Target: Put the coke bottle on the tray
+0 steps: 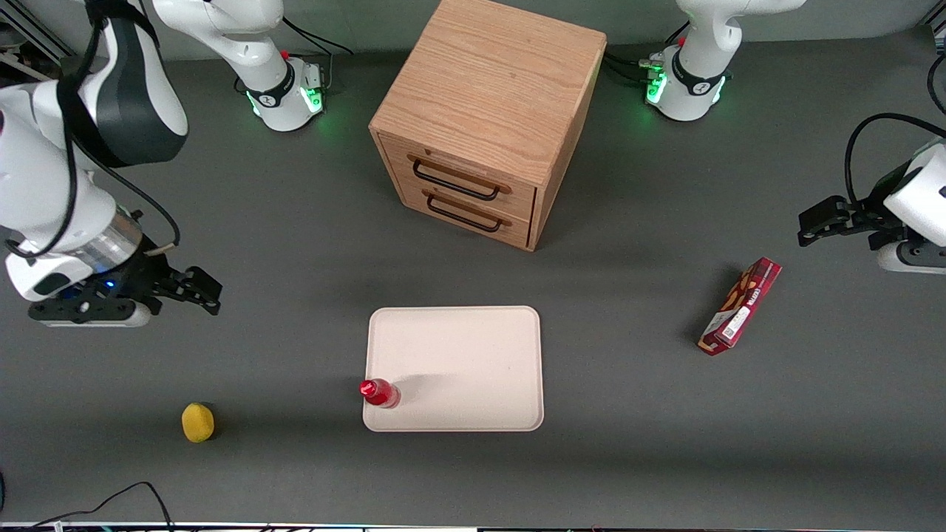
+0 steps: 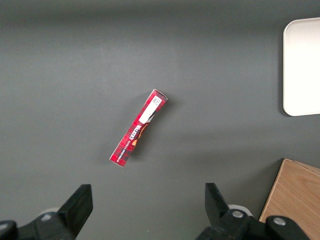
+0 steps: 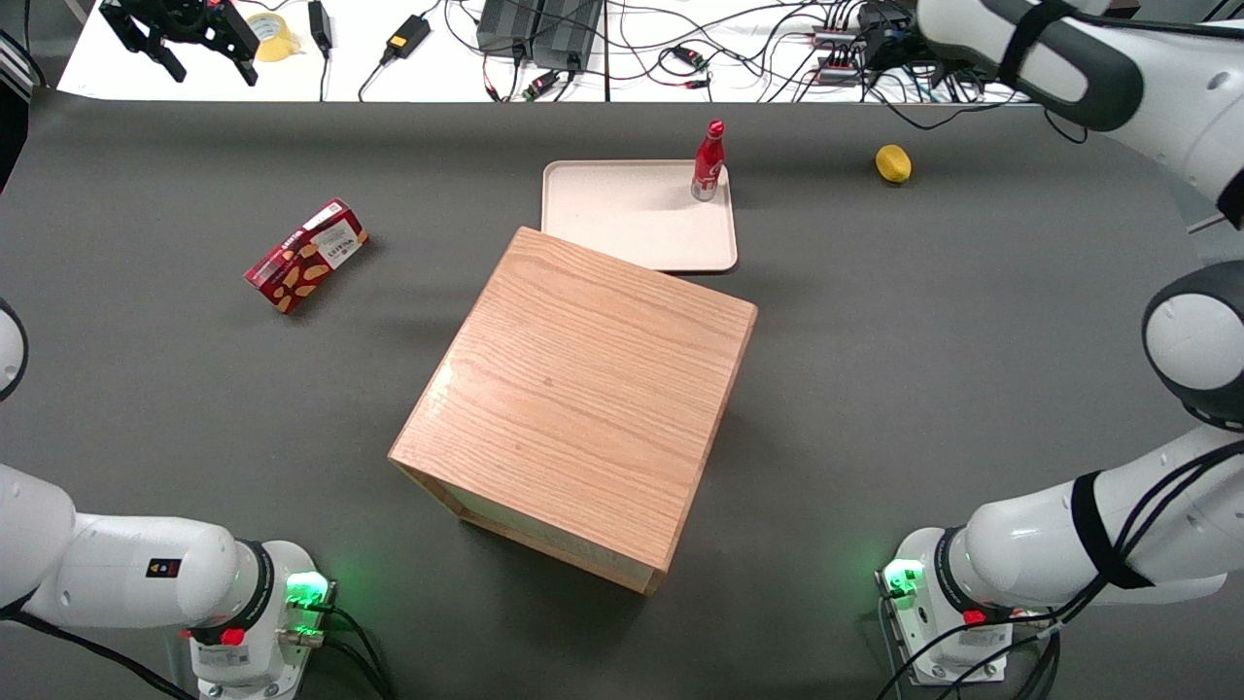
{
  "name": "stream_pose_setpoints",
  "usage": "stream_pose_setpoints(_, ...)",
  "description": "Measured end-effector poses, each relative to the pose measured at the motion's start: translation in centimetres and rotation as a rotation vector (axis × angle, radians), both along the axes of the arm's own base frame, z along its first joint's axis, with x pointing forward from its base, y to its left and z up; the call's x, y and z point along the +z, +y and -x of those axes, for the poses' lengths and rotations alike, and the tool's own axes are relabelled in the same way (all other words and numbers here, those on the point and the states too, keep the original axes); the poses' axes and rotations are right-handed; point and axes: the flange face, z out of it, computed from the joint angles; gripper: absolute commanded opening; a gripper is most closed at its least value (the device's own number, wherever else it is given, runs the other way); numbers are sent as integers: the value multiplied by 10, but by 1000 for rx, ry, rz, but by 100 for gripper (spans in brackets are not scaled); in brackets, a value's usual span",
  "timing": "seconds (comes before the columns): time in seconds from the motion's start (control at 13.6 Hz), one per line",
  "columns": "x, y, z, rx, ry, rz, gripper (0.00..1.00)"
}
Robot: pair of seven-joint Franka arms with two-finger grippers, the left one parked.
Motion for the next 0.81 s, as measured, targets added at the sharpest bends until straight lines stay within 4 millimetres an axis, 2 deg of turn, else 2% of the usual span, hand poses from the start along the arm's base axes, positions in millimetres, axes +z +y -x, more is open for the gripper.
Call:
stream_pose_setpoints(0.22, 22, -65, 7, 0, -7, -53, 100)
stream_pose_setpoints(0.29, 31, -75, 11, -4, 9, -55, 100)
stream_pose_setpoints(0.51, 56, -74, 26, 46, 57, -39, 100)
stream_pose_setpoints(0.81, 62, -80, 31, 51, 69, -31, 100)
